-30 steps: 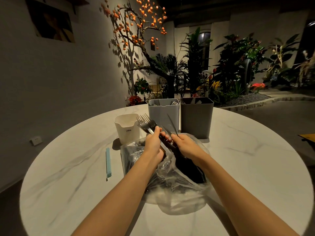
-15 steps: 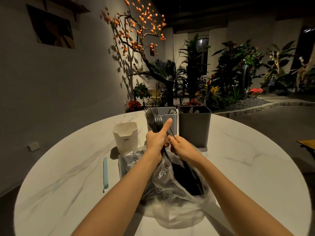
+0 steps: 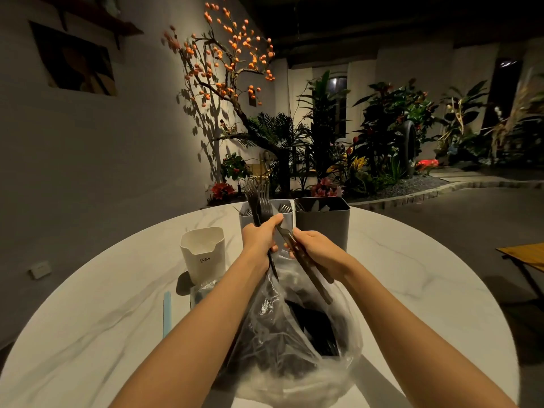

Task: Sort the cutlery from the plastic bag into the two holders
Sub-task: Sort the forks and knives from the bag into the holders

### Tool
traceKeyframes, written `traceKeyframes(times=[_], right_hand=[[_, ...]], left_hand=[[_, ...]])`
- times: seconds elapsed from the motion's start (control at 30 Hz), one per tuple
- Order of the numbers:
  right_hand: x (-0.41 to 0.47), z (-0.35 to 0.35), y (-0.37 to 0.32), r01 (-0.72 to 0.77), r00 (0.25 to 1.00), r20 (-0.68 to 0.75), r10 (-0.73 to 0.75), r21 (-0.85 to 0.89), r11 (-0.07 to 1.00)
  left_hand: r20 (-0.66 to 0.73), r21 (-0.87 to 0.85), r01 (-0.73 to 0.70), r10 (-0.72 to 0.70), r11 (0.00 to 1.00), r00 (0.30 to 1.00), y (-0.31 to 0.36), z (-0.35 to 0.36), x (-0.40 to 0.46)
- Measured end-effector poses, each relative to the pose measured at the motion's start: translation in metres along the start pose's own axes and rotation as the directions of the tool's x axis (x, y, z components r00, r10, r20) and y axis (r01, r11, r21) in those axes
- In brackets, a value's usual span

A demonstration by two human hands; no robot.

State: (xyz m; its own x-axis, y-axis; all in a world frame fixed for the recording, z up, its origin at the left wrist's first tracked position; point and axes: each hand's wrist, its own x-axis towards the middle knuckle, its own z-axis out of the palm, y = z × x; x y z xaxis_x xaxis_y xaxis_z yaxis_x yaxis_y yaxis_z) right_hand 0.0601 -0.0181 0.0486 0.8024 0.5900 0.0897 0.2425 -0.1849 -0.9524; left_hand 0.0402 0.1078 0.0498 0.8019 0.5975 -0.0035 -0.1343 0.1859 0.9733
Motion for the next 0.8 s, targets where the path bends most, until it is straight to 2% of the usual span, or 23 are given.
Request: traceKeyframes(times=[0.13,0.2,0.27,0.4,0.53,0.7,0.8], right_hand=[[0.001,-0.009,-0.003,-0.085,0.996,-0.003,0.085,-0.080,0.993],[-0.001,-0.016,0.001,-0.084,0.996,0.027,0.086,-0.059,0.995],[-0.003,-0.024,0.006,-0.053,0.998,0.017,0.053,-0.008,0.999],[0.004,-0.029,0.013,0.023,0.995,-0.096,-0.022,0.011,1.000],[0.010,-0.023,0.012,0.133,0.983,-0.115,-0.141,-0.077,0.988],[0.014,-0.026,0.010,0.178,0.968,-0.171,-0.184,-0.048,0.983],[0.015,-0.030,0.006,0.162,0.968,-0.183,-0.171,-0.062,0.985]], left_hand=[[-0.013,-0.039,0.012,-0.012,0.999,1.000,0.007,0.001,0.008],[-0.023,-0.067,0.007,-0.008,0.998,1.000,0.010,0.001,0.013],[-0.042,-0.083,-0.010,0.006,0.997,0.999,0.014,0.001,0.016],[-0.071,-0.096,-0.050,0.044,0.994,0.997,0.017,0.005,0.017],[-0.102,-0.128,-0.055,0.042,0.990,0.994,0.013,0.011,0.020],[0.034,-0.100,0.003,0.001,0.995,0.999,0.010,0.021,0.016],[0.059,-0.061,-0.007,0.011,0.998,0.998,0.008,0.029,0.013]])
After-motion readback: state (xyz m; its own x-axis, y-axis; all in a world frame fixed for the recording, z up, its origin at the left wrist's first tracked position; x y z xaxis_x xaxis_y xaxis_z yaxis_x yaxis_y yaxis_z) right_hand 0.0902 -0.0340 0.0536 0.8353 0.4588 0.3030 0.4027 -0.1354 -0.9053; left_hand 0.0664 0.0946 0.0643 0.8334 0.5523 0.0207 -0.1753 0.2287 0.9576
